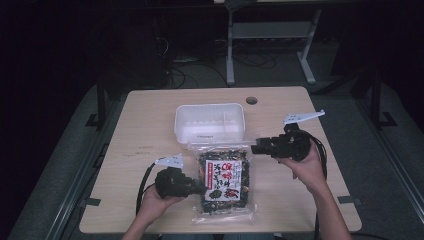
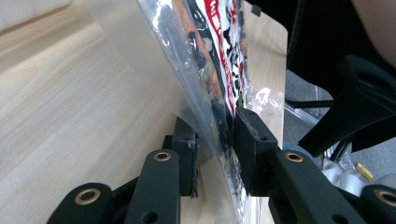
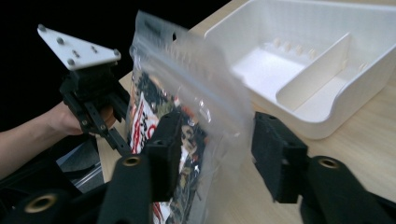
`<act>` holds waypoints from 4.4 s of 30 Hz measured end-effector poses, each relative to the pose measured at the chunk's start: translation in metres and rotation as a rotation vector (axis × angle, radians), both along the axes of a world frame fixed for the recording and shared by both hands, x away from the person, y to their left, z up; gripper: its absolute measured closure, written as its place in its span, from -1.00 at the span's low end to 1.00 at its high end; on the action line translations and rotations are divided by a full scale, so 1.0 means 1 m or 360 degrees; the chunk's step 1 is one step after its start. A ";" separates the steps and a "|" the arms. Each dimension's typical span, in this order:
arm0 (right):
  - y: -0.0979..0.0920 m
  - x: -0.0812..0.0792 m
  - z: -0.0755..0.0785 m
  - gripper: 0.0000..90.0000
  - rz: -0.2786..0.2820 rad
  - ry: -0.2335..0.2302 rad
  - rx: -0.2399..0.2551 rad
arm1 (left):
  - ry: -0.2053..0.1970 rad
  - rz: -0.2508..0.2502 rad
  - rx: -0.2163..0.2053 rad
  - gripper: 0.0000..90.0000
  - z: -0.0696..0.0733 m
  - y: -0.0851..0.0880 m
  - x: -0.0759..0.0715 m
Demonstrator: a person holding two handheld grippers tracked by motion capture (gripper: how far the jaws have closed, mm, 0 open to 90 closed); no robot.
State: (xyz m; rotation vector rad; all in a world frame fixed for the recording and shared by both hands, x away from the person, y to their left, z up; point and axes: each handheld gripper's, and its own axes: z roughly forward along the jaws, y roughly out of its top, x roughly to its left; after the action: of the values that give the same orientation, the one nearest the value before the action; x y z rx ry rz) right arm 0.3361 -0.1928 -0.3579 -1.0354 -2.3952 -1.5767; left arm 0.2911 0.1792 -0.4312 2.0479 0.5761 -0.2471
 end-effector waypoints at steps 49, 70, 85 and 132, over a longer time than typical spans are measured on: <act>0.019 -0.008 -0.012 0.67 0.0361 0.0101 0.0062 | -0.0133 0.0091 0.0156 0.14 0.008 0.007 -0.004; -0.004 -0.013 0.026 0.67 0.0131 -0.0080 -0.0044 | -0.0191 0.0155 0.0301 -0.01 0.006 0.017 -0.009; 0.001 -0.003 0.049 0.67 0.0073 -0.0159 -0.0055 | -0.0217 0.0167 0.0332 -0.10 0.005 0.021 -0.012; 0.052 0.050 0.108 0.68 -0.0161 -0.0464 -0.0021 | -0.0216 0.0177 0.0355 -0.18 0.003 0.029 -0.008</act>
State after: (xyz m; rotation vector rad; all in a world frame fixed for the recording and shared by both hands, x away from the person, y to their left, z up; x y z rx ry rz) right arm 0.3858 -0.1405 -0.2494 -1.0051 -2.5744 -1.8656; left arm 0.2832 0.2077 -0.4282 2.2178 0.6543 0.0237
